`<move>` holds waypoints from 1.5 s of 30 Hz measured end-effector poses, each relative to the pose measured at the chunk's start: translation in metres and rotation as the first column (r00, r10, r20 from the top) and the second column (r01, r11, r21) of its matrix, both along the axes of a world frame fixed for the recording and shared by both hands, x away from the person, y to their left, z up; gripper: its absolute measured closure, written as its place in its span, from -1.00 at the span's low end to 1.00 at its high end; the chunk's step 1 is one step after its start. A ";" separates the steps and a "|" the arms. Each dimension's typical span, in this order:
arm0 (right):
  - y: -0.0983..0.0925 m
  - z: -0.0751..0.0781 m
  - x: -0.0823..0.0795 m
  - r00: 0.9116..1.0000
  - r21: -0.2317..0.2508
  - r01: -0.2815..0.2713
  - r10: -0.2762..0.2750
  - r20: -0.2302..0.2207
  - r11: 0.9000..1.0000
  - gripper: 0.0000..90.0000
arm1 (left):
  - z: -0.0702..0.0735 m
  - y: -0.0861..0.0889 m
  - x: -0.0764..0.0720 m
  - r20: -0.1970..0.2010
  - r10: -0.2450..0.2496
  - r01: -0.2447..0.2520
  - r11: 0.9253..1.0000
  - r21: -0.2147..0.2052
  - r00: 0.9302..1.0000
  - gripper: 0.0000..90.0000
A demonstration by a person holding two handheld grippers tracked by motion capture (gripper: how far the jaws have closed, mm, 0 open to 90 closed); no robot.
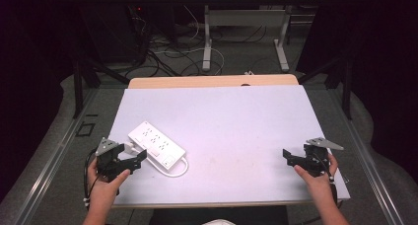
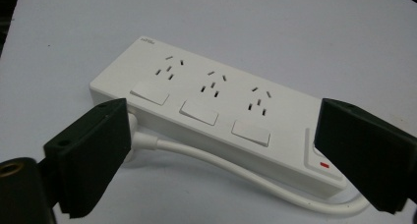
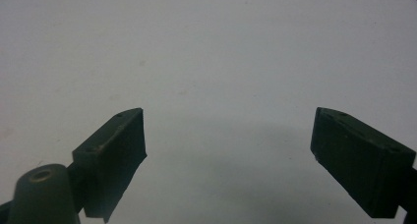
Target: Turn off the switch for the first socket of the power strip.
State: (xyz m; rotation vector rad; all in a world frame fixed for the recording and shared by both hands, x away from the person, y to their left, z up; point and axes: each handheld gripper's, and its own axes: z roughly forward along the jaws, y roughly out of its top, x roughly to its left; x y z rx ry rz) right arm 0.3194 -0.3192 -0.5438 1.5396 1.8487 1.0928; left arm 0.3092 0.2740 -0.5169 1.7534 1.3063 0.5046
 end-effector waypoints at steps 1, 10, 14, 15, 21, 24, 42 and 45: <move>0.000 0.000 0.000 1.000 0.001 0.000 0.000 0.000 1.000 -0.72 | -0.001 0.000 0.000 0.000 0.004 -0.004 1.000 -0.008 1.000 -0.94; 0.000 0.000 0.000 1.000 -0.002 0.003 -0.003 -0.001 1.000 -0.71 | -0.006 0.009 0.000 0.021 0.015 -0.015 1.000 -0.003 1.000 -1.00; 0.000 0.000 0.000 1.000 -0.004 0.003 -0.003 0.002 1.000 -0.71 | -0.009 0.014 0.000 0.025 0.045 -0.045 0.999 -0.014 0.999 -1.00; 0.000 0.000 0.000 1.000 -0.005 0.002 -0.002 0.002 1.000 -0.71 | -0.009 0.016 0.000 0.027 0.048 -0.048 0.999 -0.013 0.998 -1.00; 0.001 0.000 0.001 1.000 -0.001 0.012 -0.012 0.003 1.000 -0.71 | -0.012 0.019 0.002 0.016 0.073 -0.073 0.997 -0.005 0.997 -1.00; 0.001 0.000 0.001 1.000 -0.004 0.009 -0.009 0.000 1.000 -0.71 | -0.014 0.020 0.003 0.014 0.080 -0.079 0.997 -0.006 0.997 -0.99; 0.000 -0.001 0.002 1.000 -0.006 0.011 -0.011 0.001 1.000 -0.71 | -0.022 0.022 0.008 -0.035 0.090 -0.090 0.996 -0.008 0.995 -0.98; 0.001 -0.001 0.002 1.000 -0.002 0.005 -0.005 -0.008 1.000 -0.71 | -0.022 0.021 0.009 -0.042 0.089 -0.089 0.996 -0.003 0.995 -0.98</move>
